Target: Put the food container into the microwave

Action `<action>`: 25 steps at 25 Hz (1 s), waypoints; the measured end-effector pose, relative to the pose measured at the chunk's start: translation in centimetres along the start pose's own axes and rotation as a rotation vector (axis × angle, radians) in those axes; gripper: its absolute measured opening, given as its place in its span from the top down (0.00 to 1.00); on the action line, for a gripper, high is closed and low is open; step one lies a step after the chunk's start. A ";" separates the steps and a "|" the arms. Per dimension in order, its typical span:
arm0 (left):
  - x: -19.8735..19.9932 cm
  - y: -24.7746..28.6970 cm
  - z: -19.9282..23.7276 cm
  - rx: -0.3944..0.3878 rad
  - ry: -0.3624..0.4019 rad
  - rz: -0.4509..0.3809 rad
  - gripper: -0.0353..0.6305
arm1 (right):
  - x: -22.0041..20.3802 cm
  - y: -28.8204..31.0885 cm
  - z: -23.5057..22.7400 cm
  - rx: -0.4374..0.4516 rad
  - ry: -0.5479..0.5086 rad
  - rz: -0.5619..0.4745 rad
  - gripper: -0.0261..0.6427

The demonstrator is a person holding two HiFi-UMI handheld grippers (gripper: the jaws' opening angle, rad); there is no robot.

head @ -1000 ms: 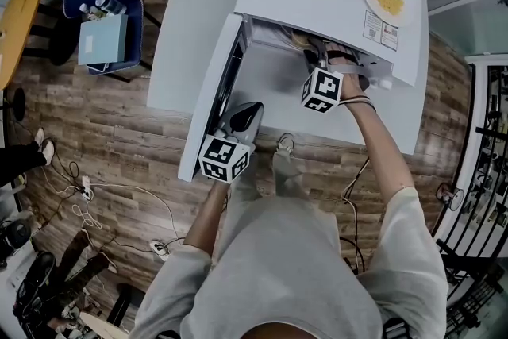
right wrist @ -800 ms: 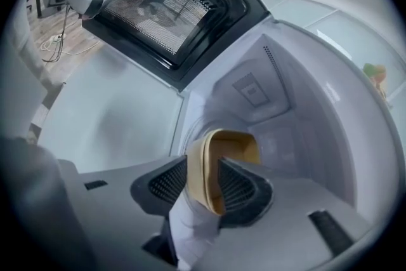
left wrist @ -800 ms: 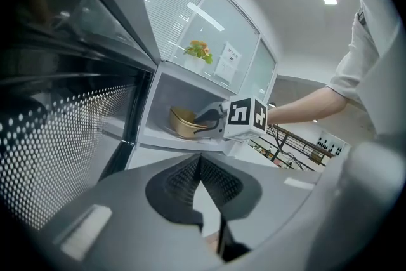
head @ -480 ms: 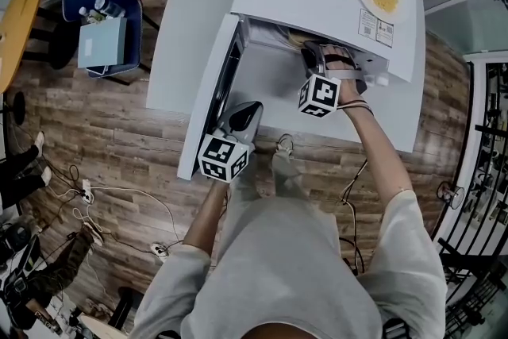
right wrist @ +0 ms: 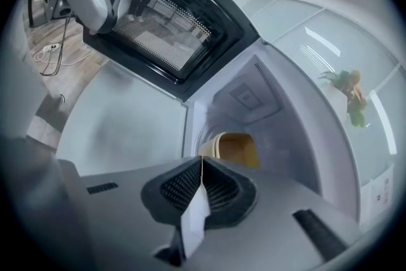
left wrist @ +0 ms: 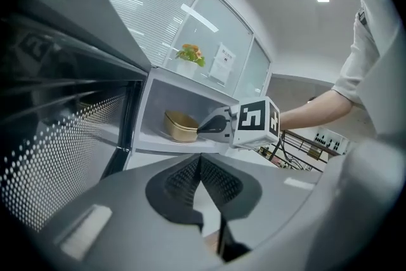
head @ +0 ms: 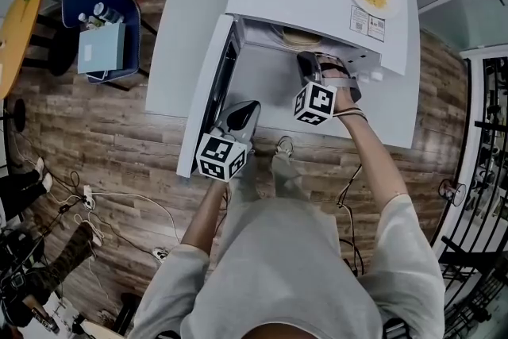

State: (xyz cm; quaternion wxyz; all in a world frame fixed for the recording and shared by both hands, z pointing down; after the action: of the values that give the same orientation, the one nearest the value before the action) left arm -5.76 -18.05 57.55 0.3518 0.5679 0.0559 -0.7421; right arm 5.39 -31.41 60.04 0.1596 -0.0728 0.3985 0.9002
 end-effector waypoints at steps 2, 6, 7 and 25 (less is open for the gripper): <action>0.1 -0.1 -0.1 0.000 0.005 -0.001 0.93 | 0.0 -0.4 0.4 0.013 0.032 -0.007 0.94; 0.1 -0.2 -0.6 -0.007 0.014 0.000 0.93 | 0.0 -1.2 1.0 0.025 0.095 -0.018 0.94; 0.1 -0.2 -0.8 -0.010 0.018 0.001 0.93 | 0.1 -1.5 1.2 0.027 0.114 -0.022 0.94; 0.4 0.9 -1.6 -0.026 0.054 0.018 0.93 | -1.1 -6.3 1.7 0.034 0.769 -0.187 0.94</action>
State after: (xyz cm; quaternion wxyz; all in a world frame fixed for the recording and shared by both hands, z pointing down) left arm -3.98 -18.15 56.90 0.3640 0.5836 0.0698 -0.7225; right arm 8.62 -26.46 57.11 0.0813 -0.4381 0.4356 0.7821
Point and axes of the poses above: the fingertips, and each gripper's own axes: y forward along the fingers, z to its left, x out of its top, the point moved 4 cm from there along -y, backward along the fingers, and after that the axes turned 2 degrees about -z, right-handed, at the moved point
